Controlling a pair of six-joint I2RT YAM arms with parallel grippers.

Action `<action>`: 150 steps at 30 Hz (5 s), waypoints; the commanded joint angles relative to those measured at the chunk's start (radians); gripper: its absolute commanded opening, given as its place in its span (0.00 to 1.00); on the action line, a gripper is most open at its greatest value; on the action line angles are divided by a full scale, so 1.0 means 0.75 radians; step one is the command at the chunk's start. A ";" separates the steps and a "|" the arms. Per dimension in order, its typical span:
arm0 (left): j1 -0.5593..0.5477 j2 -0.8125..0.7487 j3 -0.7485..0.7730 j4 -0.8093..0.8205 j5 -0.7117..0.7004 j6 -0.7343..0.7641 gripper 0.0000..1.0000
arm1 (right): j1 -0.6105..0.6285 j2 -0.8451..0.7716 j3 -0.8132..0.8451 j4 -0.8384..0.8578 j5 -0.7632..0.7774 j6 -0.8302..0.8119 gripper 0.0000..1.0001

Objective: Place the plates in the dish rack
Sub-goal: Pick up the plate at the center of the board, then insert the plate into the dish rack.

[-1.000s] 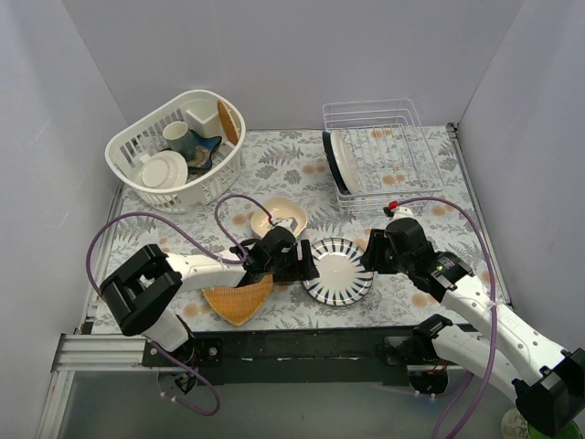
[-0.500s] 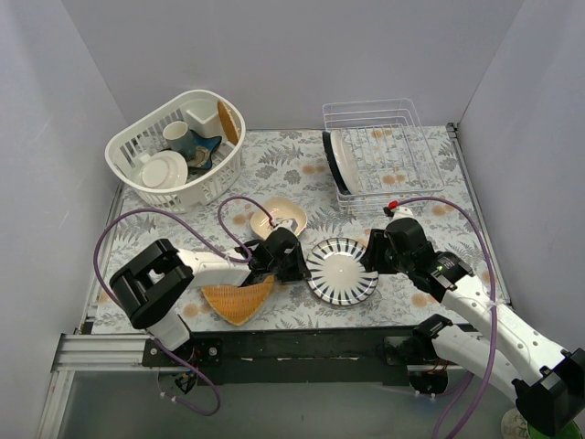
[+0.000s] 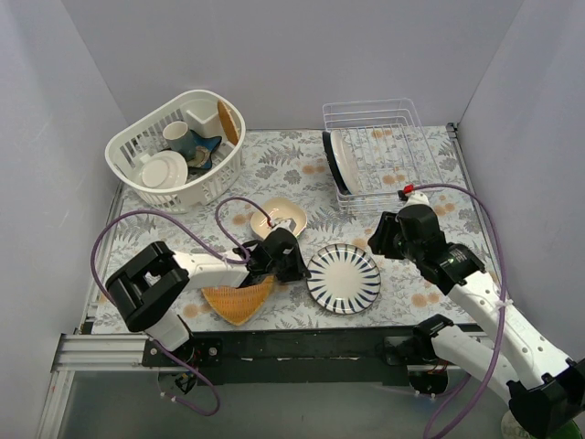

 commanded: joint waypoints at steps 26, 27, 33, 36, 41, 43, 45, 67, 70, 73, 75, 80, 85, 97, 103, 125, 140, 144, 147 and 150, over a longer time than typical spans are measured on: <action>0.335 -0.275 -0.006 0.168 0.322 0.106 0.00 | -0.581 0.099 -0.248 0.433 -0.948 0.017 0.65; 0.335 -0.277 -0.018 0.183 0.344 0.098 0.00 | -0.585 0.110 -0.260 0.460 -0.967 0.021 0.66; 0.337 -0.284 -0.059 0.299 0.422 0.057 0.00 | -0.597 0.136 -0.330 0.497 -1.008 0.033 0.66; 0.337 -0.286 -0.063 0.312 0.426 0.057 0.00 | -0.597 0.134 -0.324 0.464 -0.987 0.003 0.66; 0.349 -0.290 -0.055 0.314 0.432 0.063 0.00 | -0.601 0.132 -0.303 0.382 -0.926 -0.075 0.70; 0.353 -0.290 -0.045 0.299 0.433 0.071 0.00 | -0.601 0.128 -0.303 0.362 -0.897 -0.091 0.70; 0.357 -0.296 -0.027 0.283 0.433 0.082 0.00 | -0.601 0.118 -0.297 0.329 -0.861 -0.114 0.72; 0.380 -0.353 0.010 0.310 0.502 0.049 0.00 | -0.624 0.089 -0.518 0.668 -1.065 0.017 0.73; 0.380 -0.353 0.002 0.330 0.514 0.030 0.00 | -0.624 0.087 -0.571 0.791 -1.116 0.080 0.73; 0.382 -0.355 -0.014 0.363 0.529 0.008 0.00 | -0.624 0.085 -0.622 0.904 -1.169 0.147 0.73; 0.382 -0.351 -0.033 0.399 0.543 -0.014 0.00 | -0.626 0.091 -0.665 1.011 -1.220 0.193 0.73; 0.382 -0.343 -0.059 0.457 0.565 -0.049 0.00 | -0.628 0.114 -0.731 1.194 -1.300 0.332 0.72; 0.382 -0.337 -0.063 0.473 0.582 -0.060 0.00 | -0.626 0.151 -0.753 1.300 -1.345 0.395 0.65; 0.382 -0.306 -0.119 0.541 0.598 -0.086 0.00 | -0.626 0.251 -0.817 1.648 -1.427 0.600 0.03; 0.382 -0.290 -0.135 0.563 0.610 -0.084 0.06 | -0.628 0.198 -0.794 1.636 -1.447 0.612 0.01; 0.382 -0.439 -0.088 0.314 0.535 0.051 0.77 | -0.636 -0.031 0.300 0.356 -0.814 0.003 0.01; 0.382 -0.547 0.114 -0.040 0.396 0.188 0.95 | -0.591 0.476 1.226 -0.008 0.102 -0.300 0.01; 0.382 -0.547 0.135 -0.077 0.367 0.212 0.96 | -0.469 0.629 1.465 -0.068 0.339 -0.382 0.01; 0.382 -0.543 0.137 -0.081 0.355 0.219 0.96 | -0.330 0.750 1.627 -0.082 0.462 -0.443 0.01; 0.382 -0.537 0.147 -0.083 0.357 0.227 0.96 | -0.168 0.883 1.798 -0.098 0.642 -0.561 0.01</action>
